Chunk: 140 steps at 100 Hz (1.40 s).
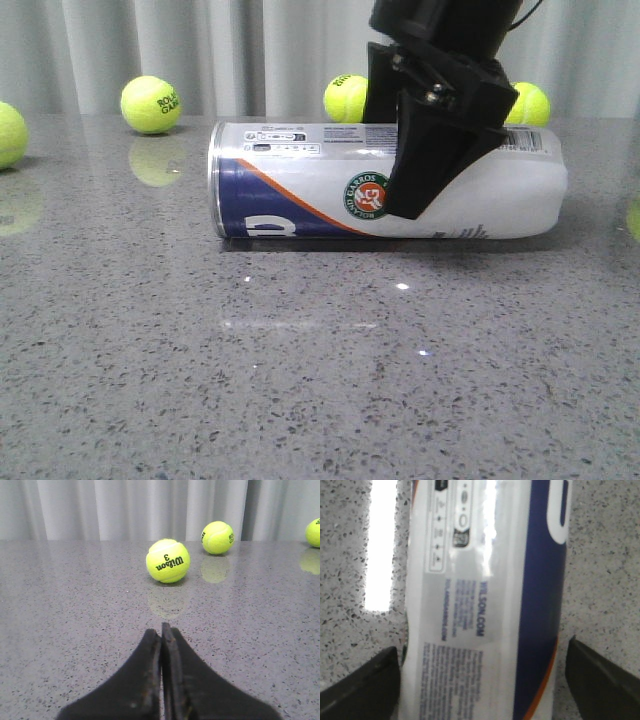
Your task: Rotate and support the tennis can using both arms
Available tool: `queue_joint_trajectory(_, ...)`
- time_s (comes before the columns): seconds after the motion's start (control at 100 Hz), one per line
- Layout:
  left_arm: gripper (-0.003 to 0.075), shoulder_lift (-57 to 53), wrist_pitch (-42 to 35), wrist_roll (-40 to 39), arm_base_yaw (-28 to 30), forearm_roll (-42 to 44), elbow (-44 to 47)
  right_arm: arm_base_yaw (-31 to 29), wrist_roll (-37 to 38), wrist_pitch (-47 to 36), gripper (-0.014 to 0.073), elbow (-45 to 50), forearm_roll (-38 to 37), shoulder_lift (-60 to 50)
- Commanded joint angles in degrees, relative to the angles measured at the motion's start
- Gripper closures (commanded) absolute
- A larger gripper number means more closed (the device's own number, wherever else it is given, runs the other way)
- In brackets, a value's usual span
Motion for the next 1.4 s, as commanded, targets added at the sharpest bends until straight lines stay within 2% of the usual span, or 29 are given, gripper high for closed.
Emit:
queue_joint_trajectory(0.0, 0.0741, -2.3, -4.6, -0.2, 0.0, -0.3, 2.6, 0.0, 1.7, -1.5, -0.0062, -1.9, 0.4, -4.4)
queue_joint_trajectory(0.06, 0.0741, -2.3, -4.6, -0.2, 0.0, -0.3, 2.6, 0.0, 5.8, -1.5, -0.0062, -1.9, -0.7, -5.5)
queue_joint_trajectory(0.13, 0.0741, -2.3, -4.6, -0.2, 0.0, -0.3, 2.6, 0.0, 14.1, -1.6, -0.0059, -1.9, -4.0, -6.7)
queue_joint_trajectory(0.23, 0.0741, -2.3, -4.6, -0.2, 0.0, -0.3, 2.6, 0.0, 29.8, -2.3, 0.0013, -1.9, -8.2, -8.5)
queue_joint_trajectory(0.3, 0.0741, -2.3, -4.6, -0.2, 0.0, -0.3, 2.6, 0.0, 40.1, -2.9, 0.0131, -1.9, -11.6, -9.7)
queue_joint_trajectory(0.47, 0.0741, -2.3, -4.6, -0.2, 0.0, -0.3, 2.6, 0.0, 61.6, -3.1, 0.0511, -1.9, -17.9, -12.4)
queue_joint_trajectory(0.59, 0.0741, -2.3, -4.6, -0.2, 0.0, -0.3, 2.6, -0.2, 71.2, -2.2, 0.0664, -1.7, -19.2, -14.2)
queue_joint_trajectory(0.84, 0.0741, -2.3, -4.6, -0.2, 0.0, -0.3, 2.6, -4.5, 80.4, -1.7, 0.0659, 2.1, -17.4, -18.5)
queue_joint_trajectory(1.06, 0.0741, -2.3, -4.6, -0.2, 0.0, -0.3, 2.6, -11.2, 79.8, -4.5, 0.0659, 9.8, -14.9, -25.4)
queue_joint_trajectory(1.39, 0.0741, -2.3, -4.6, -0.2, 0.0, -0.3, 2.6, -21.6, 75.0, -12.2, 0.0659, 23.2, -11.2, -39.0)
